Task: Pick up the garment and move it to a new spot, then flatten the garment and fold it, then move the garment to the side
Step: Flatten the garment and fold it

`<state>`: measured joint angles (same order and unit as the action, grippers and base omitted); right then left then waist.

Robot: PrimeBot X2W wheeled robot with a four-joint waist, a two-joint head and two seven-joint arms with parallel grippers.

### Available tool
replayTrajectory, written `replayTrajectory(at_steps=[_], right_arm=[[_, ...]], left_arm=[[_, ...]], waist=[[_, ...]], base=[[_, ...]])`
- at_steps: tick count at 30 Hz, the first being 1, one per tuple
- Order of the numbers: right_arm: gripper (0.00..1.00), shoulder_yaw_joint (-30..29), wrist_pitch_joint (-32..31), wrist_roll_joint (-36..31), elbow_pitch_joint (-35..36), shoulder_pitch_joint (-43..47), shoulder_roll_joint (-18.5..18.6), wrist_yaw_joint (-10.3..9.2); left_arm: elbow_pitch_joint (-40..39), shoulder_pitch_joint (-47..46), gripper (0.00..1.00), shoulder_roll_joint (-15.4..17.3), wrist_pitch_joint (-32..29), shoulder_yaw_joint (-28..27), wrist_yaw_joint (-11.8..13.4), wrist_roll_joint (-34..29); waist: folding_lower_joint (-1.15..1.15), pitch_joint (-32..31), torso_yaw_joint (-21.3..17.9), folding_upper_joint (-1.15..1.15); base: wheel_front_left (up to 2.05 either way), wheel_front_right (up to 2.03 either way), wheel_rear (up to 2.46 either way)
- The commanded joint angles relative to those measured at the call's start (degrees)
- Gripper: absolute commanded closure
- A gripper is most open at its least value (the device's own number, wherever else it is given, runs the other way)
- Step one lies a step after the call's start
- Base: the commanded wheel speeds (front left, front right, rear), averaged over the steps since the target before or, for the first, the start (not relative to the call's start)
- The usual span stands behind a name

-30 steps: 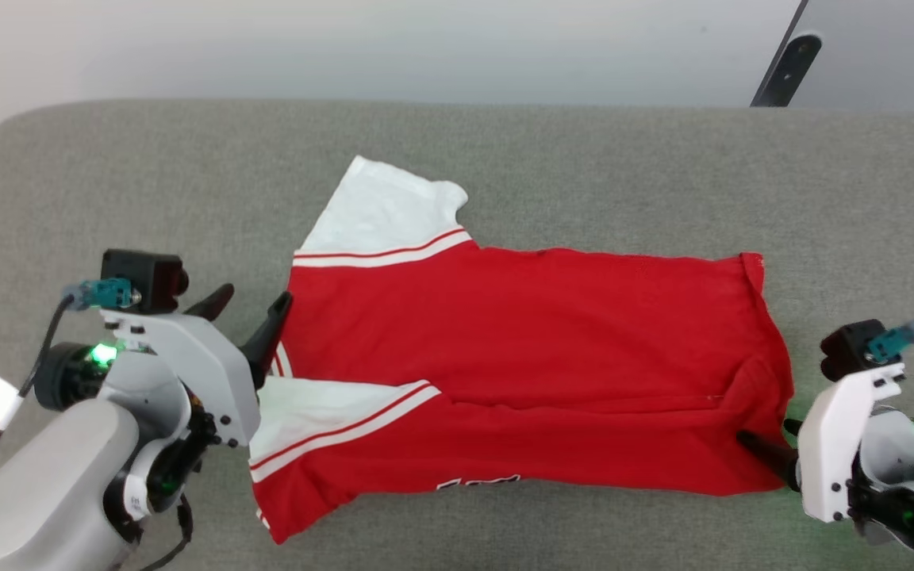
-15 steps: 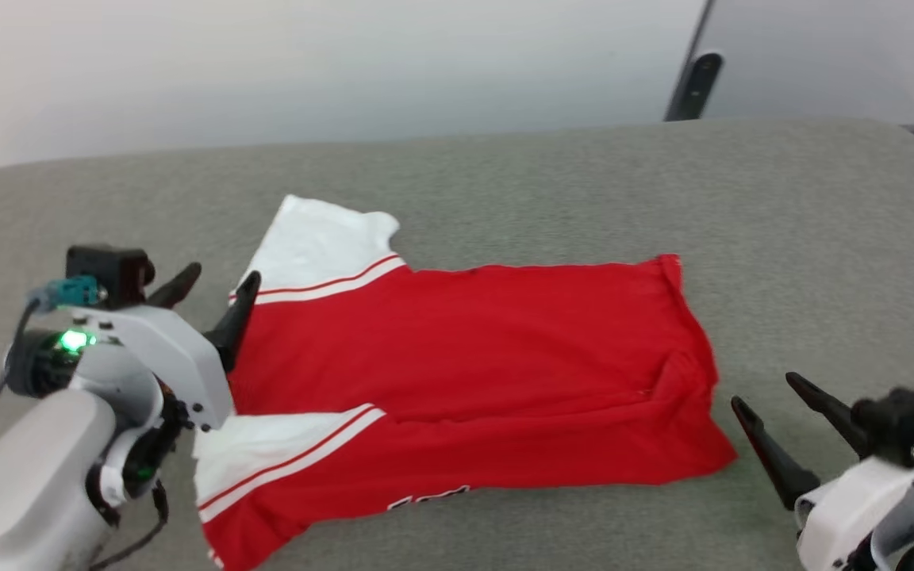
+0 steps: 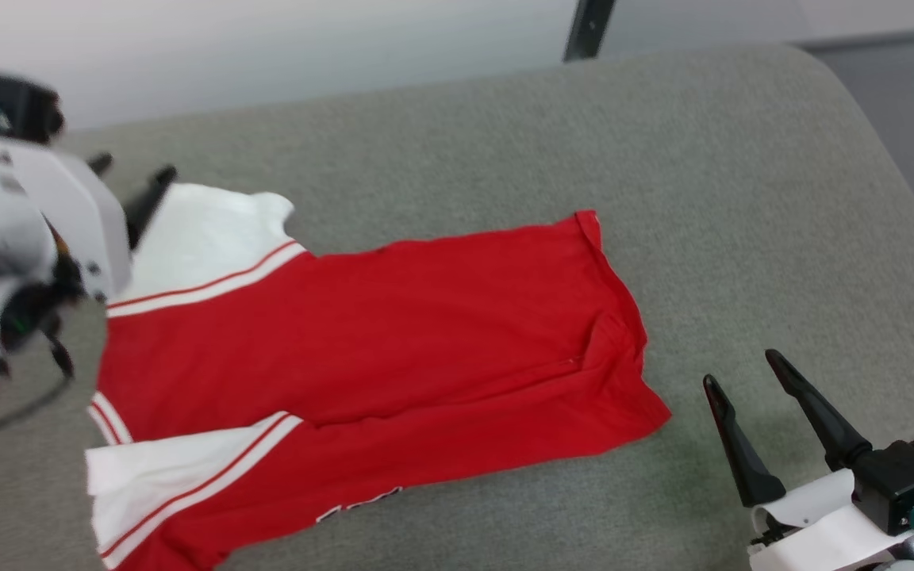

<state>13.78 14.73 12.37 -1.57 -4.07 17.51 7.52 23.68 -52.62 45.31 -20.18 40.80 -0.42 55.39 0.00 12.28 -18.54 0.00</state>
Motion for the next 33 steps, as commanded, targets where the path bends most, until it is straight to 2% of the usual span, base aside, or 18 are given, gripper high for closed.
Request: replayTrajectory(at_steps=[1,9,21,24,28,31,33], right_arm=[[0.0,-0.37,0.36,-0.23,0.44,0.37,-1.03,-0.07],[0.0,-1.34,0.49,-1.4,5.44,-0.75,-4.29,-0.07],[0.0,-3.06,0.5,-0.16,9.15,-0.35,-6.73,-0.07],[0.0,-3.17,0.5,-0.08,9.86,-0.8,-6.82,-0.07],[0.0,-3.36,0.5,0.26,10.0,-0.69,-6.76,-0.07],[0.0,-3.59,0.5,0.36,10.02,-0.85,-6.56,-0.07],[0.0,-3.69,0.51,0.27,10.05,-1.04,-6.52,-0.07]], left_arm=[[0.82,-2.38,0.0,0.35,-1.88,0.24,-0.63,-0.43],[5.14,-13.1,0.0,2.22,-14.45,3.12,-3.91,-2.48],[10.83,-19.81,0.0,5.33,-25.99,5.42,-5.91,-2.33],[13.54,-21.18,0.0,5.01,-28.13,5.91,-6.25,-1.93],[17.52,-21.78,0.0,4.16,-31.83,7.37,-5.63,-2.64],[19.89,-21.7,0.0,2.9,-34.25,7.86,-4.51,-2.03],[21.49,-21.31,0.0,1.5,-35.88,7.59,-2.91,-0.95]], waist=[[0.0,5.05,-3.85,0.0],[0.0,12.11,-7.04,0.0],[0.0,17.24,-9.08,0.0],[0.0,17.88,-9.16,0.0],[0.0,18.31,-8.89,0.0],[0.0,18.42,-8.56,0.0],[0.0,18.46,-8.34,0.0]], base=[[0.0,0.0,0.0],[0.0,0.0,0.0],[0.0,0.0,0.0],[0.0,0.0,0.0],[0.0,0.0,0.0],[0.0,0.0,0.0],[0.0,0.0,0.0]])
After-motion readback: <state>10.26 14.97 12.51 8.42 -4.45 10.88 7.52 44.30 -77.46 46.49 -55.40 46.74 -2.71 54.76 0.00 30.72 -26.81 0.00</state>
